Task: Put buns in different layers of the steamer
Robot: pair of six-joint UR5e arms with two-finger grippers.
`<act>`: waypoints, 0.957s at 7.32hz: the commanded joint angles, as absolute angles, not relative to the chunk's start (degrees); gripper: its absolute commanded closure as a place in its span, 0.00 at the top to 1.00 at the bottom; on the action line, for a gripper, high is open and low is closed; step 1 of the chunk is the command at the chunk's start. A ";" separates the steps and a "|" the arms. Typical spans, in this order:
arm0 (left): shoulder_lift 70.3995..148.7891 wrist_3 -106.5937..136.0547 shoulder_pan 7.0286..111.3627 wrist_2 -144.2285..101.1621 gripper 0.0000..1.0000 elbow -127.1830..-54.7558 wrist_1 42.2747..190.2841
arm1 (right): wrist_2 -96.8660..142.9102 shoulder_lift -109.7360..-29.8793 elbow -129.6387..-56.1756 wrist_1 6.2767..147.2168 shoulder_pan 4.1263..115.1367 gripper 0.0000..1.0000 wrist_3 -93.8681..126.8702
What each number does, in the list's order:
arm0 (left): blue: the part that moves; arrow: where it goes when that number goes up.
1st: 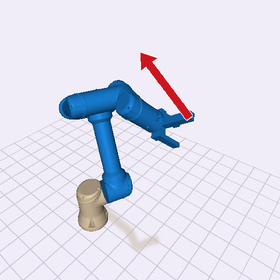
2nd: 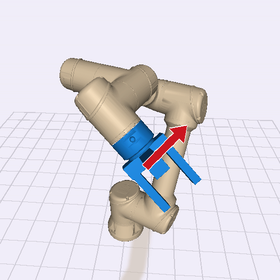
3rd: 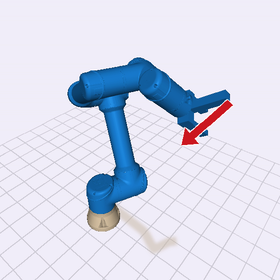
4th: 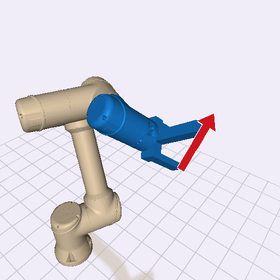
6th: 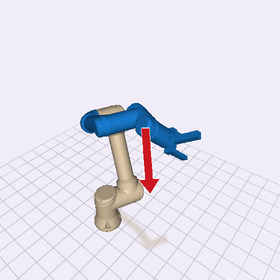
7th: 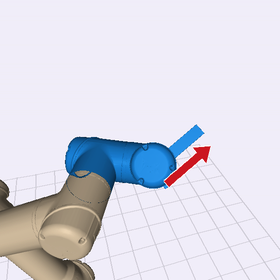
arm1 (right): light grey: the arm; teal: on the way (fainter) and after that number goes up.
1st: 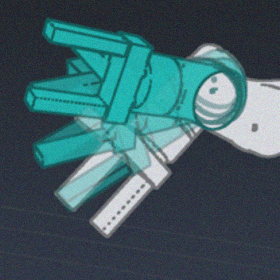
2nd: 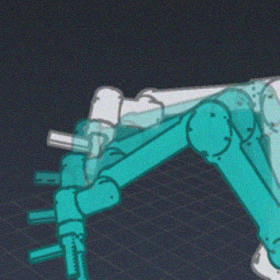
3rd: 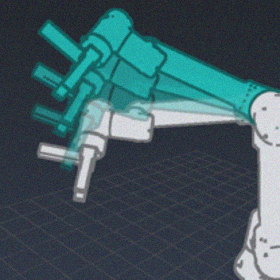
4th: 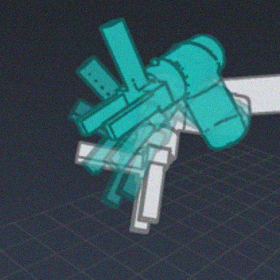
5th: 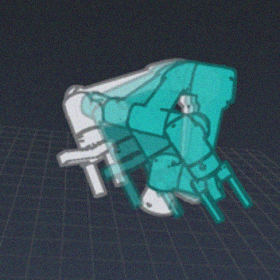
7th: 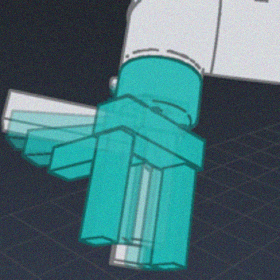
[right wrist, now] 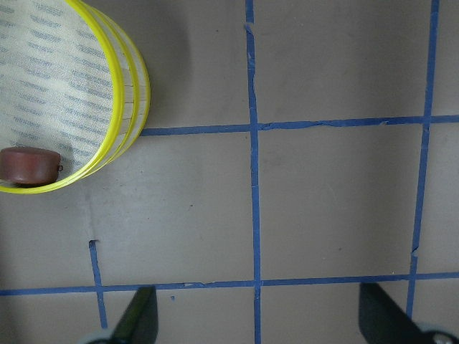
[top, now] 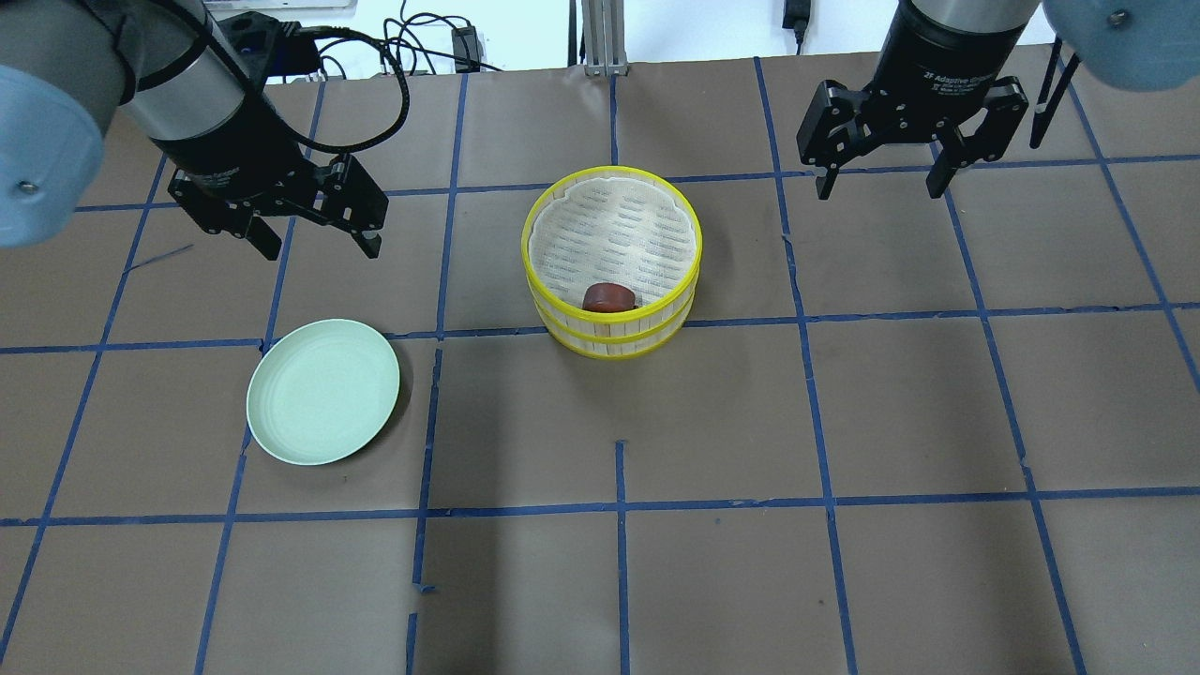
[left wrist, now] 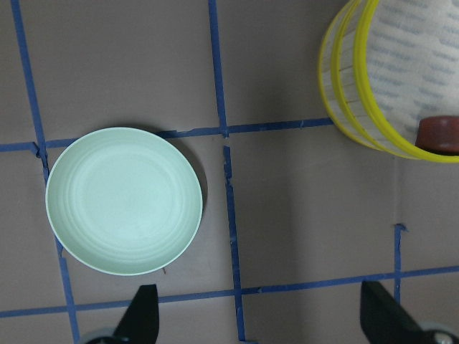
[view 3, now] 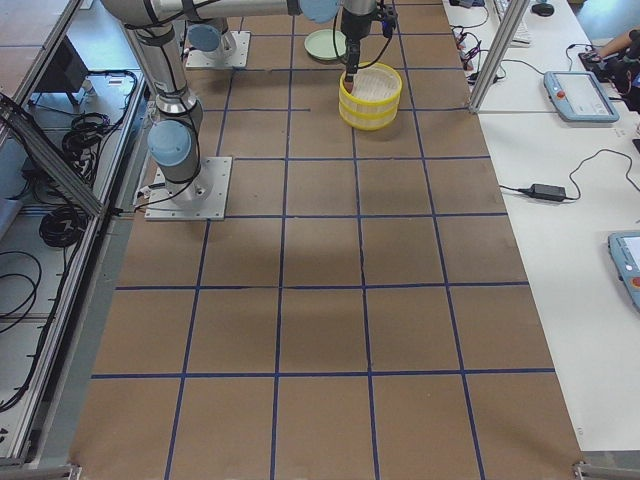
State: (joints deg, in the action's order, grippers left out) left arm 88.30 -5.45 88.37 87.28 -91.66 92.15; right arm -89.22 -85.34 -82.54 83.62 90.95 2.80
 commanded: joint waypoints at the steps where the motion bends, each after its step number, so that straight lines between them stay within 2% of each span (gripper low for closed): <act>1: 87.98 -5.54 88.33 87.45 1.00 -92.02 92.81 | -89.21 -85.34 -82.62 83.67 90.97 1.00 2.81; 7: 87.19 -3.78 88.33 88.07 1.00 -92.81 92.99 | -88.77 -85.17 -82.62 83.93 90.79 1.00 2.73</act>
